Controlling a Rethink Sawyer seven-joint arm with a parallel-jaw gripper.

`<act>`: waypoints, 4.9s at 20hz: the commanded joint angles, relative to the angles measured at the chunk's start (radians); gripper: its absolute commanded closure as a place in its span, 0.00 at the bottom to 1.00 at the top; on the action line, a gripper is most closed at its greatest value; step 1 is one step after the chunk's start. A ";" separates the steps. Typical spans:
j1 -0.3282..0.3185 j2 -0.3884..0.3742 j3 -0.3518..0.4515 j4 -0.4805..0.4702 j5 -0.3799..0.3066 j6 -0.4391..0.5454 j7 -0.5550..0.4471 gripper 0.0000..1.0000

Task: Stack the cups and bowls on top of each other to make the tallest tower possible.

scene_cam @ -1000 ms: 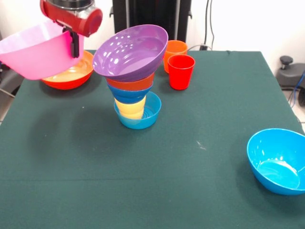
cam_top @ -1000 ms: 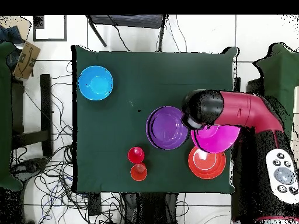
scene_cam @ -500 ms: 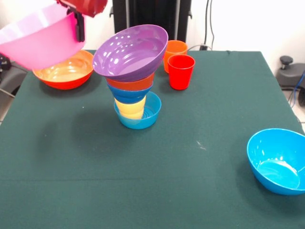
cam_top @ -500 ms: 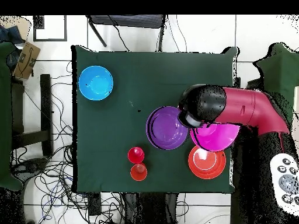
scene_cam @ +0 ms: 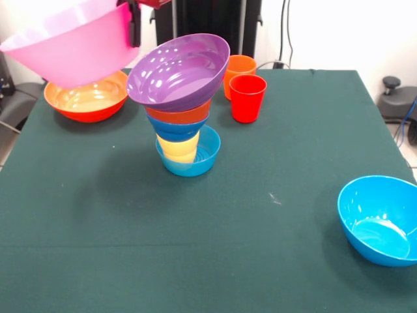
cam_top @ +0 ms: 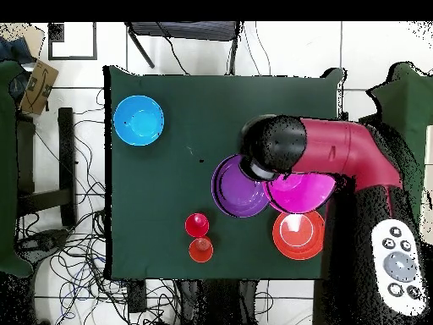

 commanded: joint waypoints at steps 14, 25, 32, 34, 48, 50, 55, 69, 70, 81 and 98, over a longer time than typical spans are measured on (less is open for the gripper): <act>0.128 0.067 0.034 -0.040 0.021 0.066 -0.005 1.00; 0.182 0.106 0.007 -0.060 0.015 0.081 0.016 1.00; 0.213 0.100 -0.022 -0.041 0.014 0.105 0.033 1.00; 0.217 0.098 -0.023 -0.033 0.022 0.103 0.038 1.00; 0.263 0.104 -0.031 -0.024 0.059 0.100 0.066 1.00; 0.269 0.095 -0.030 -0.010 0.068 0.099 0.068 1.00; 0.249 0.042 -0.034 0.075 0.093 0.070 0.034 1.00; 0.218 0.047 -0.047 0.056 0.078 0.104 -0.025 1.00; 0.216 0.044 -0.049 0.061 0.078 0.104 -0.028 1.00; 0.210 0.013 -0.073 0.125 0.059 0.084 -0.072 1.00; 0.213 0.005 -0.088 0.174 -0.001 0.038 -0.080 1.00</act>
